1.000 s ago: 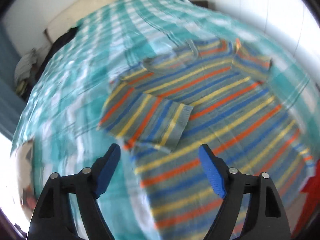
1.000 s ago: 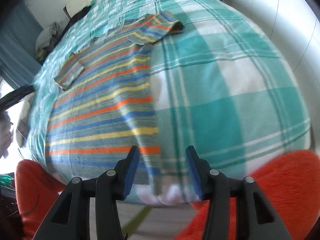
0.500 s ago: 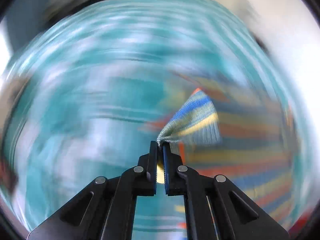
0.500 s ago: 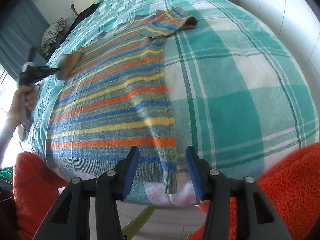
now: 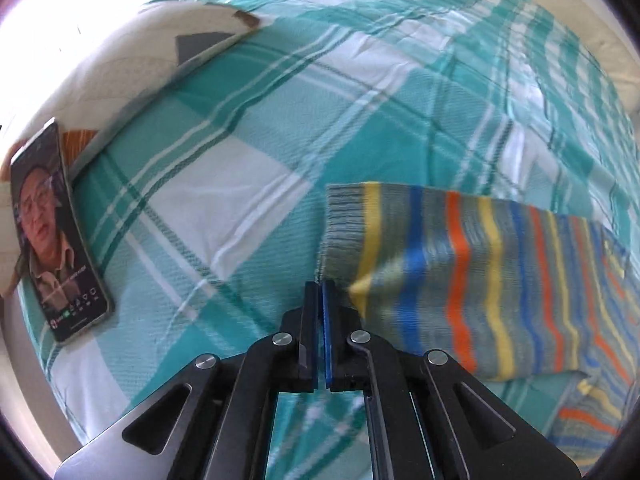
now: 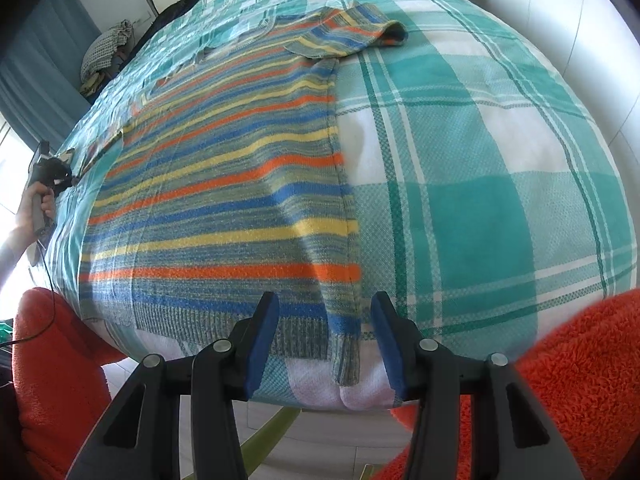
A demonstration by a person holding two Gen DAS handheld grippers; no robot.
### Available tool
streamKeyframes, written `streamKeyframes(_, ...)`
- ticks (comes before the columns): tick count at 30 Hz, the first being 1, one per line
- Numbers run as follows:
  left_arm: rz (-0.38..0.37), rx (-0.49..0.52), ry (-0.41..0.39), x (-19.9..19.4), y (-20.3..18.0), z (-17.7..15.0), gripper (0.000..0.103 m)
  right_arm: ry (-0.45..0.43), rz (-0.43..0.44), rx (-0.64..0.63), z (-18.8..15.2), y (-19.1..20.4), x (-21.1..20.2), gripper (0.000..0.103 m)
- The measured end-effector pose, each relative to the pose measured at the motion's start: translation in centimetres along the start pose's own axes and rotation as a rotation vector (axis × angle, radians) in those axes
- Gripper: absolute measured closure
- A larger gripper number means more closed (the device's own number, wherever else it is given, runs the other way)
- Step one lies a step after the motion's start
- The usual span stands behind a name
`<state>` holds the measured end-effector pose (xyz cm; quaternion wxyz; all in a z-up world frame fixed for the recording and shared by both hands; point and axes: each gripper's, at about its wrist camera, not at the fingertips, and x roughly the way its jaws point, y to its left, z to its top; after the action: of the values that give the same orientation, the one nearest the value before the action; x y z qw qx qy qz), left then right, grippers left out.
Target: Fold small clothes
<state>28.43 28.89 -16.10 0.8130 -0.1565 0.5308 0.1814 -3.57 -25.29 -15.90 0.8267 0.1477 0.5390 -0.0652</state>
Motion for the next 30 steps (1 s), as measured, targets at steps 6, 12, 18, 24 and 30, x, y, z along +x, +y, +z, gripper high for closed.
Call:
streamKeyframes(6,0.017,0.087,-0.026,-1.1,-0.3,-0.8,0.071,-0.003,0.035,0.005,3.3,-0.7,-2.0,0.036)
streamKeyframes(12,-0.034,0.037,-0.085,-6.0,2.1,-5.8,0.025,-0.192,-0.136,-0.352,14.8,2.1,-2.9,0.022)
streamKeyframes(18,-0.132,-0.048,-0.073,-7.9,4.4,-12.8,0.023,-0.123,-0.111,-0.558,23.1,6.0,8.4,0.024)
streamKeyframes(24,-0.121,-0.061,-0.049,-6.8,5.0,-12.8,0.024,-0.12,-0.095,-0.282,26.9,0.5,10.4,0.098)
streamKeyframes(30,-0.122,-0.083,-0.043,-6.0,4.6,-12.5,0.023,-0.313,-0.047,0.311,25.9,-17.6,-1.0,0.098)
